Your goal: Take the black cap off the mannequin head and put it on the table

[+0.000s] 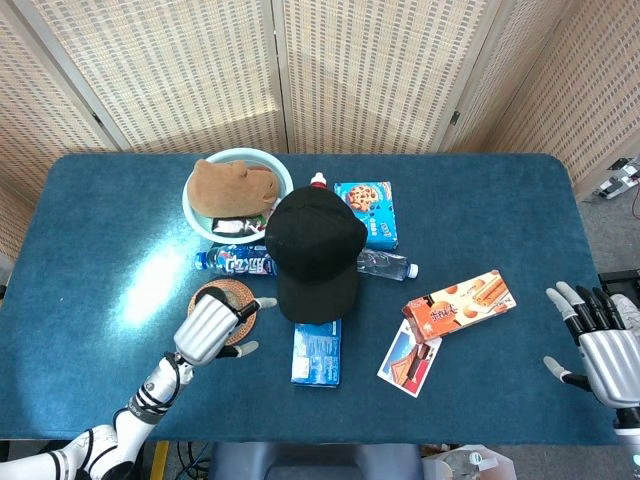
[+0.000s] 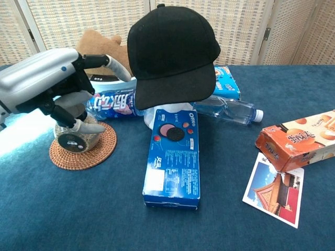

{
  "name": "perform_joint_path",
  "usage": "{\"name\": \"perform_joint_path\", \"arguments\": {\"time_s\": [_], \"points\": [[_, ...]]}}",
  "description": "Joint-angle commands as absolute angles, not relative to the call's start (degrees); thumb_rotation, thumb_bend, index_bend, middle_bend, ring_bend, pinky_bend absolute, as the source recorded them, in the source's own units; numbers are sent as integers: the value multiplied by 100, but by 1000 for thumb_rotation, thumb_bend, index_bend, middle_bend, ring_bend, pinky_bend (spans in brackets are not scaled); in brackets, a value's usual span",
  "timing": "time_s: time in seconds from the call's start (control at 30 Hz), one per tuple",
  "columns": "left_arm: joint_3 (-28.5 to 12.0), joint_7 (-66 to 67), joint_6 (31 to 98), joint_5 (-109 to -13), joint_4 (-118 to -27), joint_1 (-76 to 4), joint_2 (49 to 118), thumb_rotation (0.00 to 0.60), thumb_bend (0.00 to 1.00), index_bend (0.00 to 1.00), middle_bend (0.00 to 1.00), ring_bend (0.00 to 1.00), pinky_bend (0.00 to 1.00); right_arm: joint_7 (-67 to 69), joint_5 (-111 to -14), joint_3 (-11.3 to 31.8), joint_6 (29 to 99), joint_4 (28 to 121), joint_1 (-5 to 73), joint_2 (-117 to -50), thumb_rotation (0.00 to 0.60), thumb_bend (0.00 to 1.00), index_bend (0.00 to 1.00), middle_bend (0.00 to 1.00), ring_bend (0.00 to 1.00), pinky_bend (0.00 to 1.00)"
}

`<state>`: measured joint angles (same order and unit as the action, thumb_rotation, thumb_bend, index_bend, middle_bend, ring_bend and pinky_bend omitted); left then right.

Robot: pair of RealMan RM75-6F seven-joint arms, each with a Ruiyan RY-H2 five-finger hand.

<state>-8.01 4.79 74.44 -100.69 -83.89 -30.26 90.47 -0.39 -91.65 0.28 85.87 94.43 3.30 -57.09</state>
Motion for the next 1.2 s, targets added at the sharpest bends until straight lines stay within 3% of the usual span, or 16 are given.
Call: {"name": "perform_joint_path", "arguments": {"time_s": [0.03,0.63,1.2], "points": [[-833,546,7406,-9940,-8302,-3106,9195,600,42,312,1000,1000,1000,-23,-9163,27,8598,9429,320,-5711,600,191,76,17,0,0],[-1036,910,7485,-9378,-7732,-3355,10020,600,42,364,1000,1000,1000,128,-9129,11,8697,9303,214,-5692,600,191,76,17,0,0],[-1179,765,7584,-8985,-7613,-3472,10347,600,42,417,1000,1000,1000,146,-9132,15,8712,9315,186,-5650,600,191,76,17,0,0]]}}
